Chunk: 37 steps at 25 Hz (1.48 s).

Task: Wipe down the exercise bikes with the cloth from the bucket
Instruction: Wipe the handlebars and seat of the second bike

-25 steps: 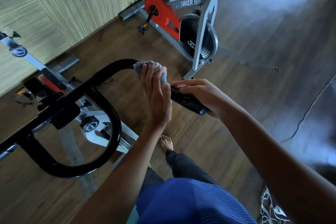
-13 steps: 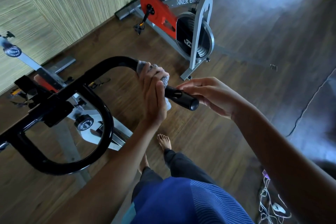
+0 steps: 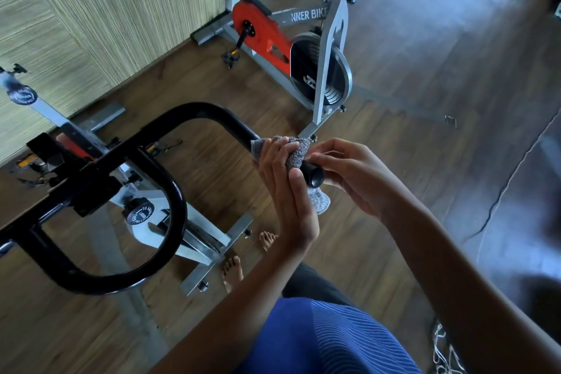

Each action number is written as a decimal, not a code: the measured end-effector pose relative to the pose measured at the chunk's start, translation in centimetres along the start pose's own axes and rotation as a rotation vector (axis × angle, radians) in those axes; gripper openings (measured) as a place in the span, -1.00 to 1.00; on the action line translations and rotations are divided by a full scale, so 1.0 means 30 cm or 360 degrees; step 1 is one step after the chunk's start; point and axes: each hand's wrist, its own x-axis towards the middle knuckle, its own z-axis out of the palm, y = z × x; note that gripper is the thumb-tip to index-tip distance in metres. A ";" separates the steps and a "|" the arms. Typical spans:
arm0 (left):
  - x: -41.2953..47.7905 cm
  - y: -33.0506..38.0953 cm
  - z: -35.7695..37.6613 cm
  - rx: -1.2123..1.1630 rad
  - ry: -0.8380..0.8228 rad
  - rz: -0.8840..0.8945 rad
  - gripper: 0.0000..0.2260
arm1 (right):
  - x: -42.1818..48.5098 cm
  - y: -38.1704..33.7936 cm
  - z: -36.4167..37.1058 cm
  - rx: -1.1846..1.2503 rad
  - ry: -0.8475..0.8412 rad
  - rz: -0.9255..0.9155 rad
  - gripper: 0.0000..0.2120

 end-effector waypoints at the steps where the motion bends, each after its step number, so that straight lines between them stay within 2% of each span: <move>1: -0.014 0.015 0.007 0.0002 -0.0002 -0.0001 -0.66 | -0.007 0.002 0.000 0.0054 0.0020 0.0010 -0.97; 7: 0.009 -0.029 -0.016 -0.0003 -0.0113 0.0188 -0.65 | -0.013 0.006 0.007 0.0154 0.0072 0.0025 -0.92; 10: 0.027 -0.022 -0.031 -0.0063 -0.0116 0.0133 -0.69 | -0.019 0.005 0.010 0.0147 0.0092 0.0024 -0.92; 14: 0.042 -0.019 -0.057 0.0063 -0.0342 0.0094 -0.67 | -0.016 0.005 0.010 0.0206 0.0086 0.0025 -0.92; 17: 0.140 -0.076 -0.132 0.0476 -0.0574 0.0114 -0.63 | 0.007 0.018 0.027 0.0016 0.0164 0.0016 -0.92; 21: 0.295 -0.154 -0.229 0.1211 -0.0947 0.0378 -0.61 | 0.061 -0.026 0.076 -0.0561 0.0197 -0.0181 -0.87; 25: 0.424 -0.193 -0.260 0.1519 -0.0835 0.0328 -0.59 | 0.134 -0.118 0.168 -0.1028 0.0124 -0.0259 -0.78; 27: 0.444 -0.185 -0.261 0.1536 -0.0882 0.0315 -0.52 | 0.182 -0.153 0.240 -0.1052 0.0088 -0.0285 -0.72; 29: 0.465 -0.157 -0.284 0.1214 -0.1021 0.0155 -0.48 | 0.222 -0.168 0.327 -0.0893 0.0110 -0.0320 -0.68; 30: 0.481 -0.138 -0.311 0.0978 -0.0993 -0.0010 -0.49 | 0.239 -0.158 0.371 -0.0834 0.0135 -0.0339 -0.66; 32: 0.520 -0.114 -0.393 0.0776 -0.0668 -0.0166 -0.52 | 0.274 -0.120 0.459 -0.0873 0.0150 -0.0306 -0.59; 34: 0.551 -0.119 -0.491 0.1144 -0.0416 -0.0123 -0.59 | 0.314 -0.069 0.528 -0.1035 0.0220 -0.0183 -0.47; 35: 0.562 -0.127 -0.532 0.1391 -0.0408 -0.0178 -0.63 | 0.336 -0.053 0.555 -0.1140 0.0289 -0.0149 -0.45; 37: 0.570 -0.145 -0.581 0.1730 -0.0480 -0.0322 -0.66 | 0.376 -0.042 0.602 -0.1367 0.0446 -0.0259 -0.44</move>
